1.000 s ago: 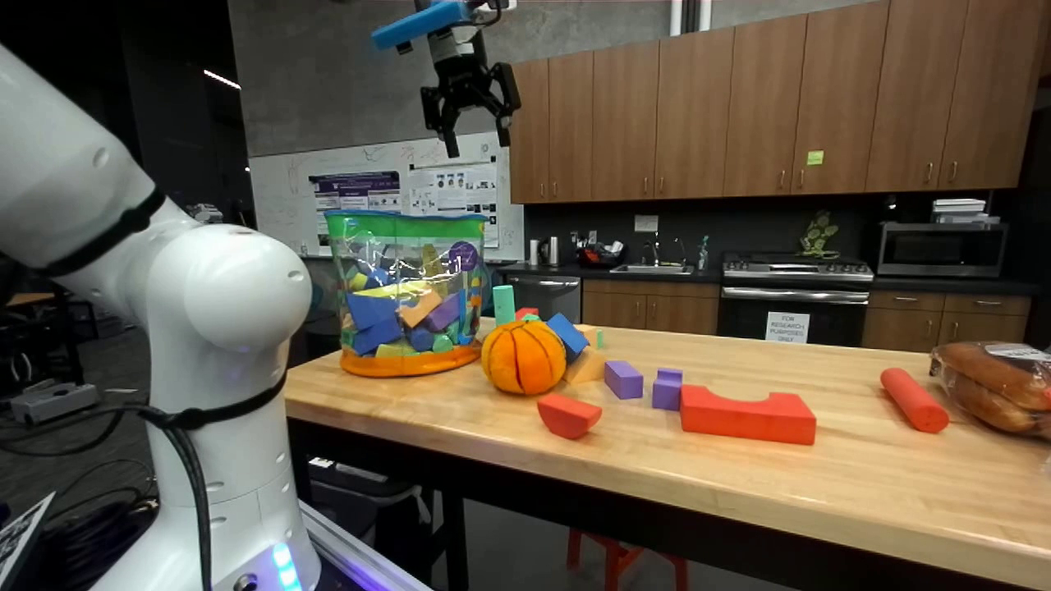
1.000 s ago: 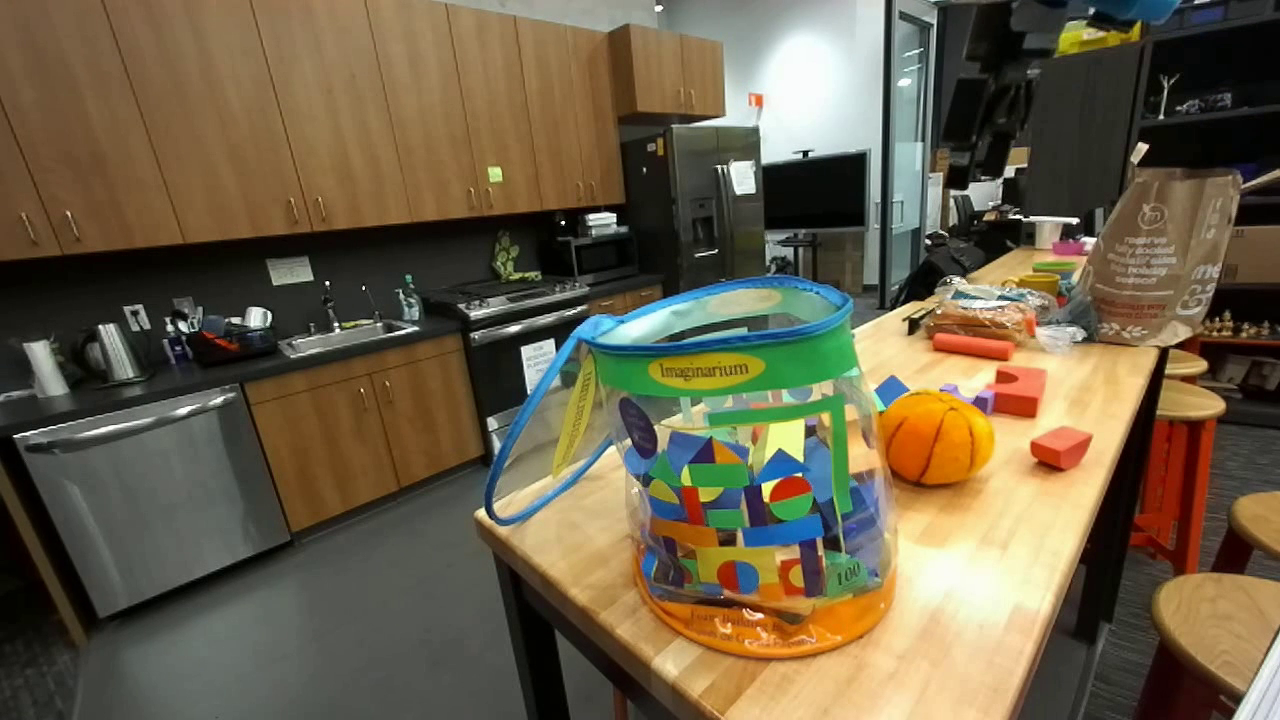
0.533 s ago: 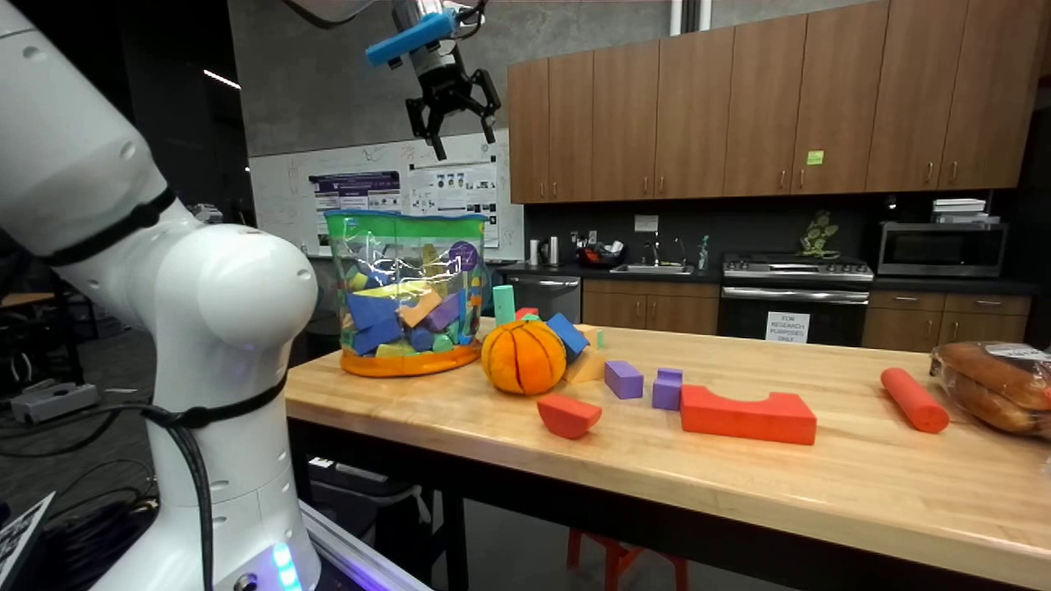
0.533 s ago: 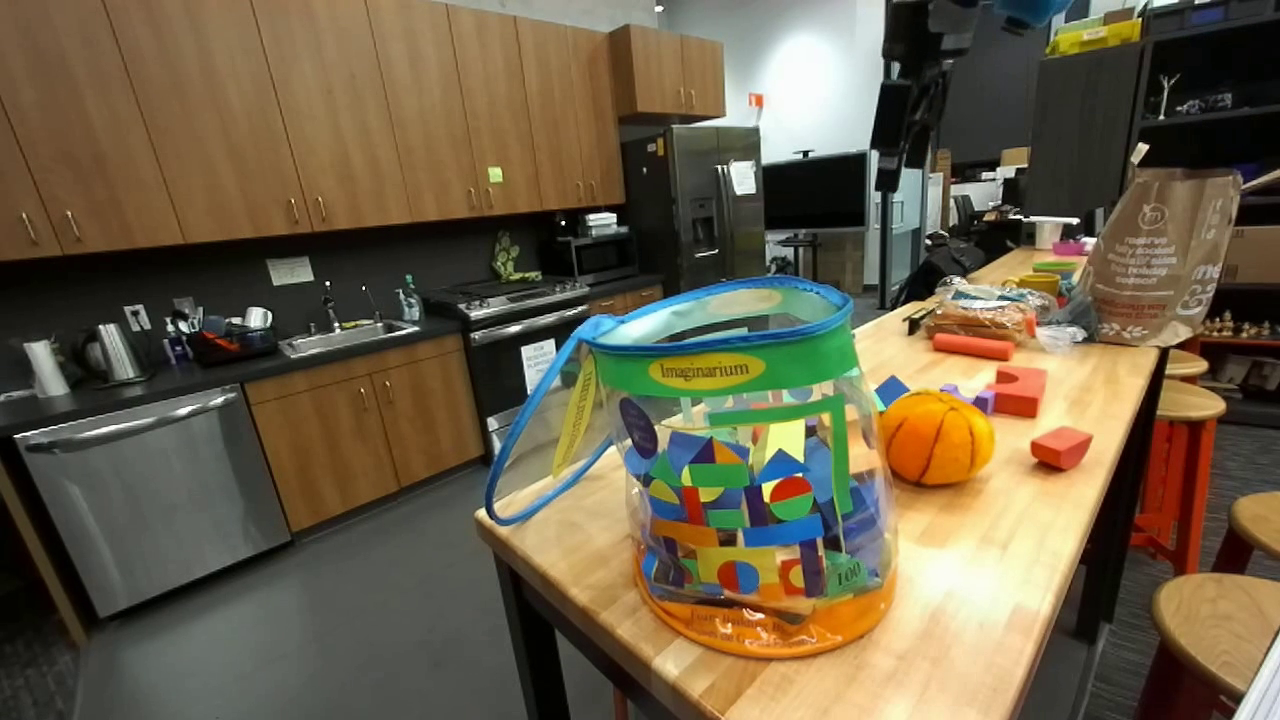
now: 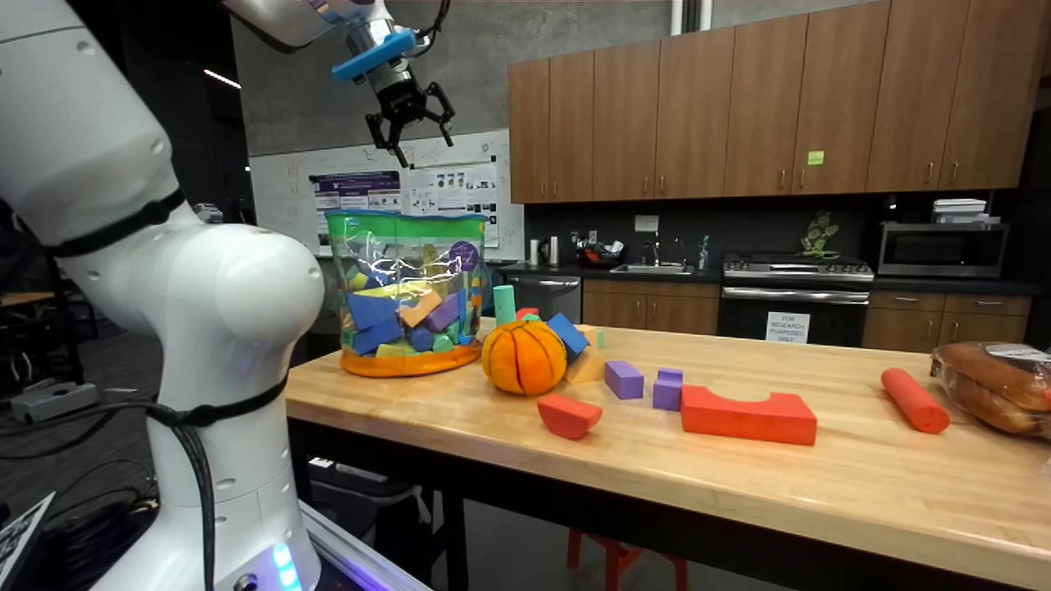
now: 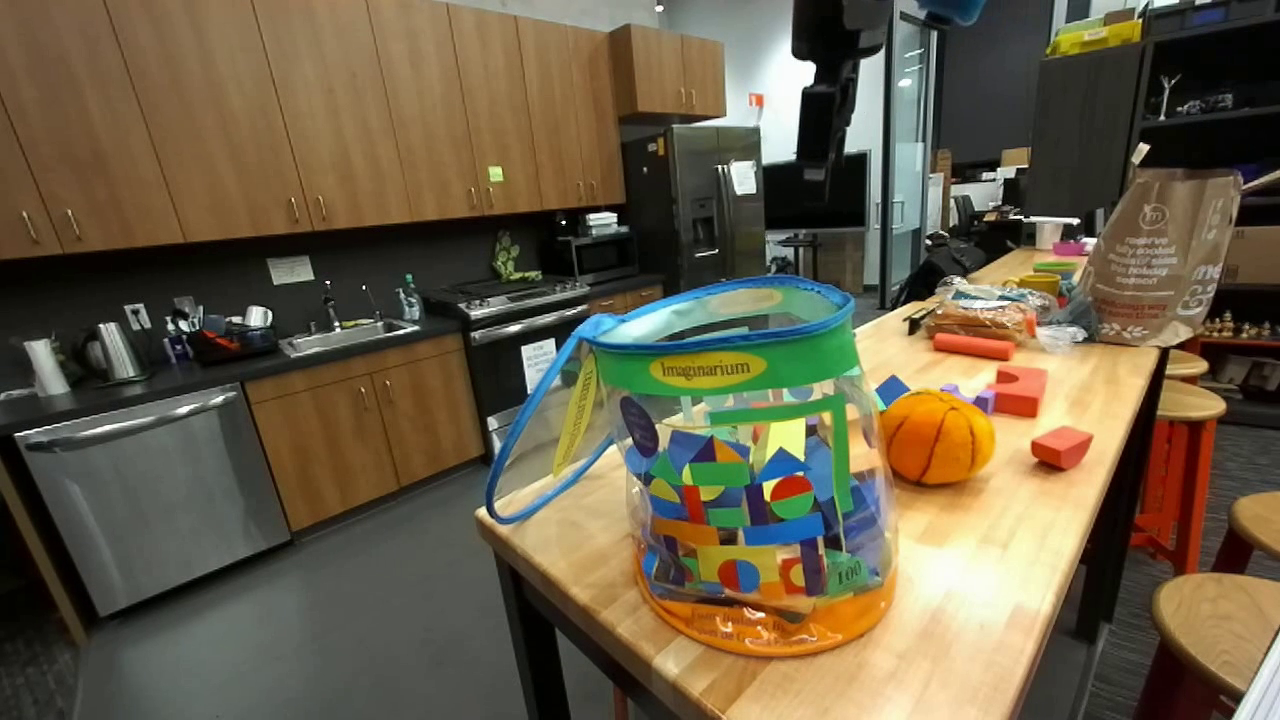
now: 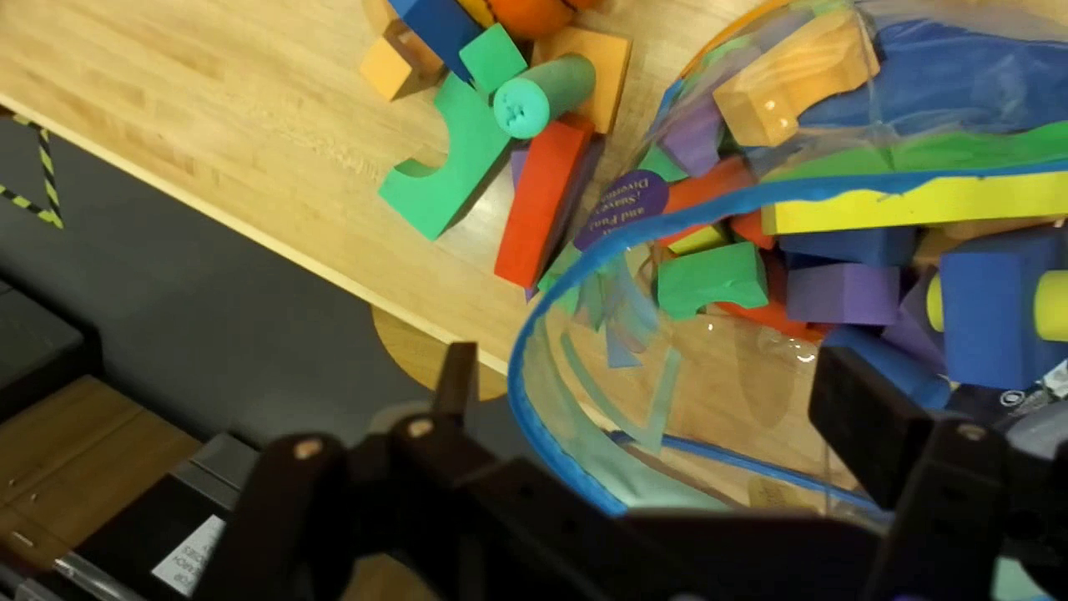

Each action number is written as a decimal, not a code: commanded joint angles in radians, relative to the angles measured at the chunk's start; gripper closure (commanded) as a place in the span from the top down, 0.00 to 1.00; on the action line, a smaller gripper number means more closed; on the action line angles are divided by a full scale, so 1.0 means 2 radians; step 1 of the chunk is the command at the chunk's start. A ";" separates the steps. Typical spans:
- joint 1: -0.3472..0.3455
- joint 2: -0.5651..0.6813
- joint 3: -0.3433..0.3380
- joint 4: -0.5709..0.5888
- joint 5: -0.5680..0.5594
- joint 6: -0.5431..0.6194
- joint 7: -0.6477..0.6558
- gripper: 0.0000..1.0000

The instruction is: Remove a piece made of a blue and yellow block from the clear bag and put it on the table

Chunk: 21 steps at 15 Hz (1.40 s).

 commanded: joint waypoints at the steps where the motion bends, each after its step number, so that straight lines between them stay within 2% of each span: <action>1: 0.022 0.040 0.027 0.034 -0.027 -0.010 0.015 1.00; 6: 0.036 0.101 0.035 0.045 -0.013 0.019 0.034 1.00; 13: 0.025 0.179 0.007 0.027 -0.003 0.063 0.062 1.00; 21: 0.018 0.192 -0.031 0.032 0.062 -0.035 0.059 1.00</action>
